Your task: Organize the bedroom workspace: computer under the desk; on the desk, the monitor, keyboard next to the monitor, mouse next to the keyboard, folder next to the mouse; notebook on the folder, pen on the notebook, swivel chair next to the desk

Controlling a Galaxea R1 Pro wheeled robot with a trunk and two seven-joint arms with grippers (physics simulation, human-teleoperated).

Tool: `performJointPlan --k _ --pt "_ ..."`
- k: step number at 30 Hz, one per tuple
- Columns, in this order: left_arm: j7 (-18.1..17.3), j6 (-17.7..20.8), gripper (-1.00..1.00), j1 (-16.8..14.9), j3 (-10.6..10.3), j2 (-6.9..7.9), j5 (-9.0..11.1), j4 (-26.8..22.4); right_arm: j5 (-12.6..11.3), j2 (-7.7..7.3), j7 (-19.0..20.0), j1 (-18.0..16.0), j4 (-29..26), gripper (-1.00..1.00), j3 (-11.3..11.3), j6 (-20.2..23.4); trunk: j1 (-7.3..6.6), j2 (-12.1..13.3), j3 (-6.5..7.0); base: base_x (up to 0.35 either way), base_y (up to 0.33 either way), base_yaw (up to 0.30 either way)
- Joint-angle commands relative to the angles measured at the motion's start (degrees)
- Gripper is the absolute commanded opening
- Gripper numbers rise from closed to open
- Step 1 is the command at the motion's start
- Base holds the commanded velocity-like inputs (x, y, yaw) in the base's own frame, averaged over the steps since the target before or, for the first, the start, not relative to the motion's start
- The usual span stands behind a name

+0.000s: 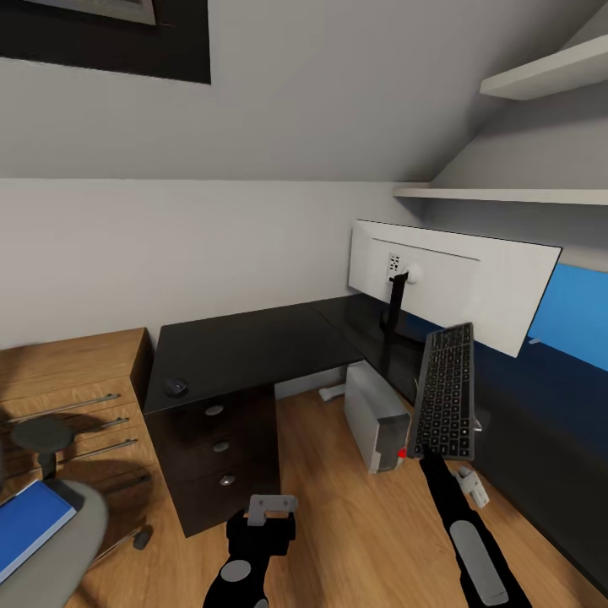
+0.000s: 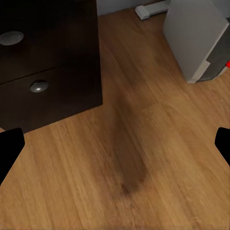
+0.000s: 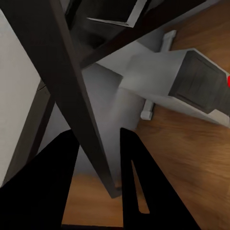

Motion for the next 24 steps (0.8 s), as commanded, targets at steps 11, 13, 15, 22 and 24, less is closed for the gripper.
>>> performJointPlan --k 11,13,15,22,24 --pt "0.6 0.1 1.0 -0.1 -0.1 0.02 0.5 -0.1 -0.5 1.24 5.1 0.0 0.0 -1.0 2.4 0.1 0.0 0.0 -0.06 0.0 0.0 0.0" --pt "0.6 0.1 1.0 -0.1 -0.1 0.02 0.5 -0.1 -0.5 1.24 5.3 0.1 0.0 -1.0 2.8 0.3 0.0 0.0 -0.06 0.0 0.0 0.0" --pt "0.6 0.1 1.0 -0.1 0.0 0.02 0.5 -0.1 -0.5 1.21 6.2 0.2 0.0 -1.0 4.4 0.3 0.0 0.0 -0.06 0.0 0.0 0.0" --pt "0.6 0.1 1.0 -0.1 0.4 0.16 0.4 -0.5 -0.5 0.99 8.3 0.9 -0.5 -1.0 9.1 1.4 0.0 0.0 -0.06 0.0 0.0 0.0" --pt "0.6 0.1 1.0 -0.1 0.6 0.27 0.4 -0.9 -0.6 0.94 8.4 1.0 -1.5 -1.0 9.5 3.4 0.0 0.0 -0.06 0.0 0.0 0.0"
